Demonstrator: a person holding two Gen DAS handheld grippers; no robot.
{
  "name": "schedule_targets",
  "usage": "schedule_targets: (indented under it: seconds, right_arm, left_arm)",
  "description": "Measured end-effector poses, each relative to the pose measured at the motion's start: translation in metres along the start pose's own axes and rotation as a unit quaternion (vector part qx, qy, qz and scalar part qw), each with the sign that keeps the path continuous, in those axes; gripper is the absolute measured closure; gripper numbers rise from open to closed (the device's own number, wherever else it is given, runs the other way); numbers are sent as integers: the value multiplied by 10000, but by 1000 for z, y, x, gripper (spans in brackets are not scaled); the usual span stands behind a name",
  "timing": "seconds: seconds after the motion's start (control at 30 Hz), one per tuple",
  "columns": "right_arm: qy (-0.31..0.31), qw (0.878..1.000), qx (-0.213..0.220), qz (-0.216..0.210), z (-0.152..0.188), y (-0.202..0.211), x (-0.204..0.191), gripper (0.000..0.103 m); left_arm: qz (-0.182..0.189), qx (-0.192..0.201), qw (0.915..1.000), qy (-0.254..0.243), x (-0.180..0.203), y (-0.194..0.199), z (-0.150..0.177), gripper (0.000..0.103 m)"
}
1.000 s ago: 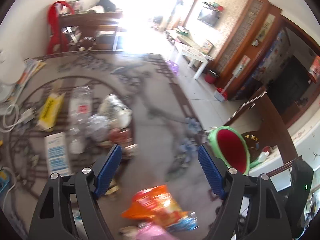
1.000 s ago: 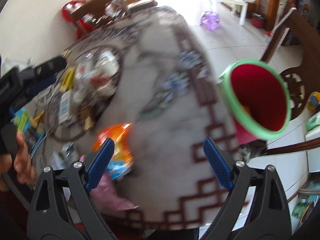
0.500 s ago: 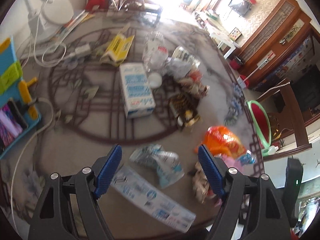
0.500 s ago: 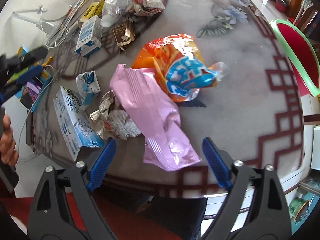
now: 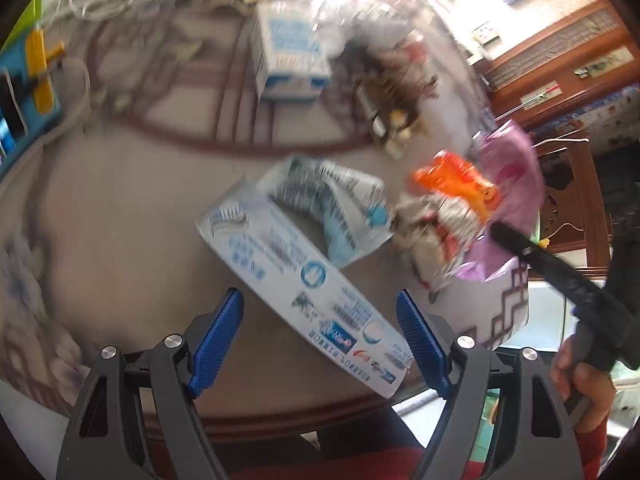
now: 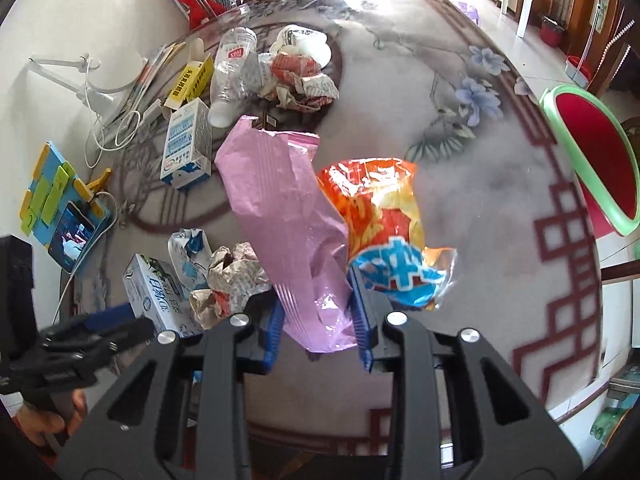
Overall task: Collect trash
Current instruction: 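Grasp the toothpaste box with the left tool while the right tool grasps the pink bag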
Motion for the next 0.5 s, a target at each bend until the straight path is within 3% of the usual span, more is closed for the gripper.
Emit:
schedule_targets:
  seconds: [0.13, 0.2, 0.4, 0.5]
  right_arm:
    - [0, 10000, 20, -49, -1, 4, -2, 73]
    - [-5, 10000, 49, -61, -1, 8, -1, 73]
    - [-81, 9997, 197, -97, -6, 11, -3, 73]
    - [-104, 9994, 297, -153, -12, 12, -6, 73]
  left_arm:
    - [-17, -155, 9998, 96, -1, -16, 2, 30]
    - [-31, -127, 9998, 129, -2, -20, 0, 36]
    - [-120, 247, 9996, 103, -2, -17, -19, 58]
    - [-244, 446, 9987, -21, 2, -13, -29, 63]
Point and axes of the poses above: each gripper's, at about its wrist camera, not at the fingertips, and y roughly against the way its jaws point, x to its right, z to its underside, the point moved 6 cm from there along -y, roughly the way its jaws point, and after that the axes turned 7 degrees about y, right-handed, at the moved point
